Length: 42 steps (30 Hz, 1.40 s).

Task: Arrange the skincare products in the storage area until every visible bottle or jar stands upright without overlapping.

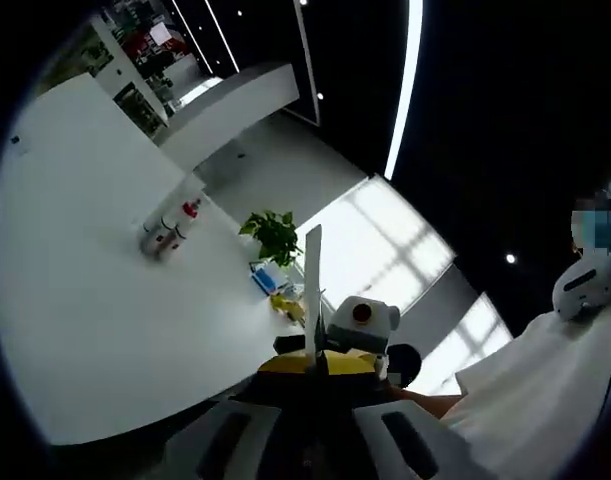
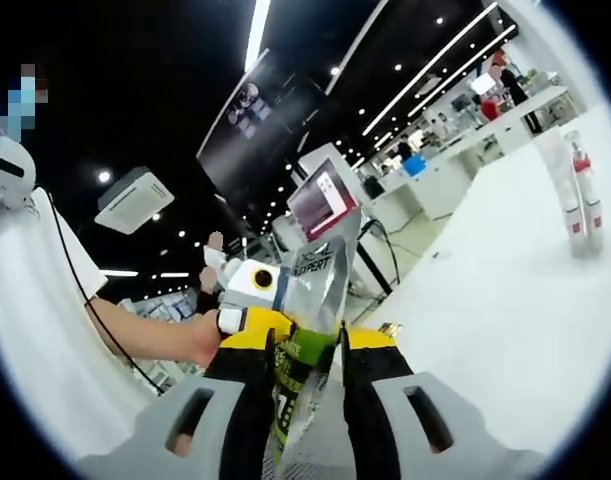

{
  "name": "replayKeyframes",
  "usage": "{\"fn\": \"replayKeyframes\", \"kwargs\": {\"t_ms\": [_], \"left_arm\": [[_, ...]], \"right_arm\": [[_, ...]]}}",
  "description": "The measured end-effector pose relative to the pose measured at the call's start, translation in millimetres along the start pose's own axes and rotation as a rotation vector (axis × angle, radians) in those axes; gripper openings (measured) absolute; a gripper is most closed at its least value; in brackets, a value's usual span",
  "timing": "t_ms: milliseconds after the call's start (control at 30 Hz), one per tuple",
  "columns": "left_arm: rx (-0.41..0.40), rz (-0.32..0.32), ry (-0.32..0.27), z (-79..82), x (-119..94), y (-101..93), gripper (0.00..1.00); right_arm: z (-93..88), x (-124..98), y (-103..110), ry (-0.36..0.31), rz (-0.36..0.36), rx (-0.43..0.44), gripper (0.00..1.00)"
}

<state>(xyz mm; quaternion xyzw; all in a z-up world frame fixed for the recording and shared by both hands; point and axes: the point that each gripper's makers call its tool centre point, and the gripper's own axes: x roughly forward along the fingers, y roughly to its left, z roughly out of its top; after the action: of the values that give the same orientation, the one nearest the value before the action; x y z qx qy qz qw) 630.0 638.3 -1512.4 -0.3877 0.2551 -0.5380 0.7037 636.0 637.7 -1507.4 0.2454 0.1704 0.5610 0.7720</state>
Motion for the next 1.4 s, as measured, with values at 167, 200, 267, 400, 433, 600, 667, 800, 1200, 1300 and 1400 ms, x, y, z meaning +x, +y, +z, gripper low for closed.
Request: {"fn": "replayKeyframes", "kwargs": {"t_ms": [167,200,267,400,433,600,667,800,1200,1300,1400], "left_arm": [[-0.016,-0.047,0.005,-1.3,-3,-3.6,0.02],[-0.017,-0.054,0.003,-0.9,-3,-4.2,0.02],[-0.038,-0.101,0.007,-0.4,-5,-9.0,0.02],[-0.059,-0.113,0.004,0.0,-7,-8.5,0.02],[-0.063,-0.122,0.004,0.0,-6,-10.1,0.02],[-0.065,-0.119,0.002,-0.2,-4,-9.4,0.05],[-0.056,-0.123,-0.003,0.5,-5,-10.4,0.05],[-0.025,-0.117,0.009,-2.6,-4,-9.0,0.06],[-0.025,-0.121,0.074,-15.1,-1,-6.7,0.04],[-0.04,-0.122,0.078,-14.6,-3,-5.8,0.02],[-0.041,-0.129,0.078,-14.1,-3,-7.2,0.02]], "right_arm": [[1.2,-3,8,-0.01,0.037,0.022,0.1],[1.8,-3,8,-0.011,0.038,0.024,0.09],[0.1,-3,6,-0.001,0.031,0.028,0.05],[1.4,-2,14,-0.01,0.075,0.036,0.01],[1.5,-3,15,-0.011,0.077,0.041,0.01],[2.0,-3,15,-0.014,0.078,0.039,0.0],[2.9,-4,15,-0.019,0.079,0.037,0.0],[4.8,-4,14,-0.031,0.073,0.036,0.0],[16.3,-7,8,-0.091,0.048,0.055,0.0],[14.8,-6,7,-0.083,0.044,0.052,0.01],[15.2,-7,6,-0.087,0.035,0.034,0.03]]}}
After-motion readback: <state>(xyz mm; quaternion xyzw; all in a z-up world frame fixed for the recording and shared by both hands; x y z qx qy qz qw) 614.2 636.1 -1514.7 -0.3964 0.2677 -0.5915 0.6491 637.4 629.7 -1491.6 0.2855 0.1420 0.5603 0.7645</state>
